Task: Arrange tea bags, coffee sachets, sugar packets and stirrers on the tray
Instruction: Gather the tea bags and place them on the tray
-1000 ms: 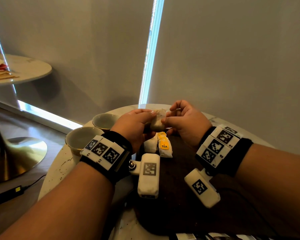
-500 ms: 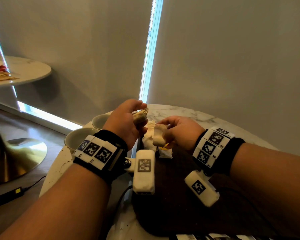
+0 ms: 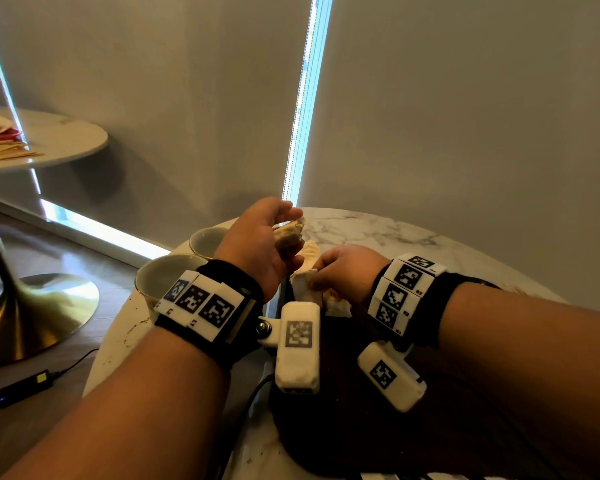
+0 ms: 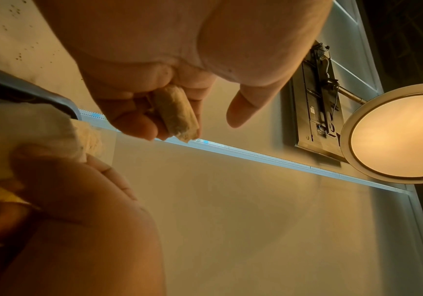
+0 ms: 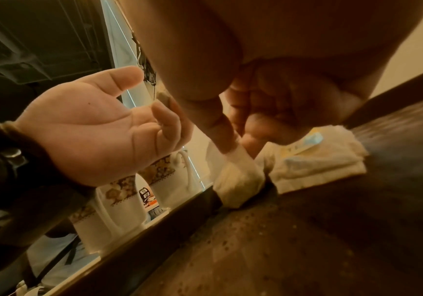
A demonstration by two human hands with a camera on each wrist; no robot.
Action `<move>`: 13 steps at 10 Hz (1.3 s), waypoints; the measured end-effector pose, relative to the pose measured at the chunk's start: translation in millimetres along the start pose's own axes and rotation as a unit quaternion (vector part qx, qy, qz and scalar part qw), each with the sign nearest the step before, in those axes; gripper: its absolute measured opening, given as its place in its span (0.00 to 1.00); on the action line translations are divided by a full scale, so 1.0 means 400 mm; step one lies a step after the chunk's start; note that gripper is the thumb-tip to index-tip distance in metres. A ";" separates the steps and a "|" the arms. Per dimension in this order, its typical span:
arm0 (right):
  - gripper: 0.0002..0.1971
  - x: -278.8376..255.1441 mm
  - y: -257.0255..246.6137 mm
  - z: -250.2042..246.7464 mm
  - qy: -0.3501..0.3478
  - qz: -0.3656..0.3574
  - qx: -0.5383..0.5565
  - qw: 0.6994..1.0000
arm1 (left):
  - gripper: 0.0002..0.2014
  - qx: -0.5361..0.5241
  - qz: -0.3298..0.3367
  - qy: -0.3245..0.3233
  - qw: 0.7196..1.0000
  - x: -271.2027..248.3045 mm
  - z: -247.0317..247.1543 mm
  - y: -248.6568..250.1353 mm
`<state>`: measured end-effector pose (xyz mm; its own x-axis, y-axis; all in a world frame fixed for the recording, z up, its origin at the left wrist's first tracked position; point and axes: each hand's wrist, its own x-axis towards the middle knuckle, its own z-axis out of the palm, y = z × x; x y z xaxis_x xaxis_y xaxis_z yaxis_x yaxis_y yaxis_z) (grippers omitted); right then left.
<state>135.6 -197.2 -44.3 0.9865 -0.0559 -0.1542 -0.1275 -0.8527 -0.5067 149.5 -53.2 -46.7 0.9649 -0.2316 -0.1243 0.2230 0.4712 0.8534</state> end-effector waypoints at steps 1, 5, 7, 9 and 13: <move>0.11 0.011 -0.006 -0.003 0.014 0.014 -0.029 0.999 | 0.17 -0.005 -0.001 0.001 1.000 0.002 0.000 0.000; 0.11 0.011 0.001 -0.013 0.014 0.039 -0.023 0.999 | 0.16 -0.005 -0.007 0.001 1.000 0.004 0.000 -0.003; 0.04 -0.024 -0.001 -0.033 0.055 0.015 0.153 0.987 | 0.16 -0.005 -0.003 0.001 1.000 0.001 0.000 -0.001; 0.03 -0.059 -0.020 -0.020 -0.083 0.033 0.245 0.965 | 0.15 -0.017 0.003 0.003 1.000 0.002 -0.001 0.002; 0.04 -0.032 -0.026 -0.005 -0.109 0.055 0.238 0.964 | 0.19 -0.016 -0.003 0.001 1.000 -0.003 0.002 0.002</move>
<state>124.5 -188.7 -35.3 0.9258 0.0215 -0.3774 -0.3146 -0.5094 -0.8009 148.5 -53.3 -45.6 0.9641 -0.2318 -0.1299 0.2322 0.4972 0.8360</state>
